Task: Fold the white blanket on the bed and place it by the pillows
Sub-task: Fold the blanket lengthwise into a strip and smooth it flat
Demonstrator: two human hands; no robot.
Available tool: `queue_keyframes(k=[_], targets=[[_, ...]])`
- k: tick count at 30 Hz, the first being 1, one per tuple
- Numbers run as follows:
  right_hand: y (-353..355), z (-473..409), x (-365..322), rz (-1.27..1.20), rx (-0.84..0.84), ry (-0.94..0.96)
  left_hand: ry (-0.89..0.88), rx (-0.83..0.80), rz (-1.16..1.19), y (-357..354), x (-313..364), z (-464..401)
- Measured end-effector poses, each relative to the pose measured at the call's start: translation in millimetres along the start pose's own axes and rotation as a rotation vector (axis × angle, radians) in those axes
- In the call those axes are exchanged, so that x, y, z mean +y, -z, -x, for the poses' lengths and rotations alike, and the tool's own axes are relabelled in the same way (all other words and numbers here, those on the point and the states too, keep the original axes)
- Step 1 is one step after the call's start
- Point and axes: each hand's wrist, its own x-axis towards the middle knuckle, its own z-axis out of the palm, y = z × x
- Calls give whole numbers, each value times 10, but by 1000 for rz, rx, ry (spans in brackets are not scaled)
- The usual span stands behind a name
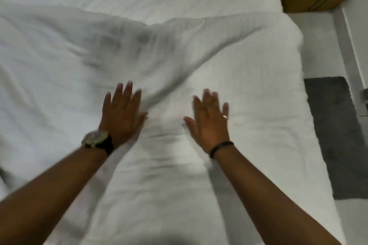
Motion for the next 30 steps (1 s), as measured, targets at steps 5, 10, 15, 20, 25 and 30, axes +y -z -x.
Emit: queue_keyframes(k=[5, 10, 15, 20, 25, 30], targets=[[-159, -738, -197, 47, -45, -3, -31, -129, -112, 117, -645, -1489], [-372, -797, -169, 120, 46, -44, -28, -283, -370, -42, -1089, -2278], [-378, -829, -164, 103, 47, -56, -64, -284, -357, 80, -1608, -2711], [-321, -862, -188, 90, -23, -81, 86, -114, -194, 54, -1385, -2687], [-142, -1137, -255, -32, -79, -125, -40, -71, 33, -344, -406, -1775], [94, -1995, -320, 16, -37, -30, 101, -156, -1, -654, -331, -1763]])
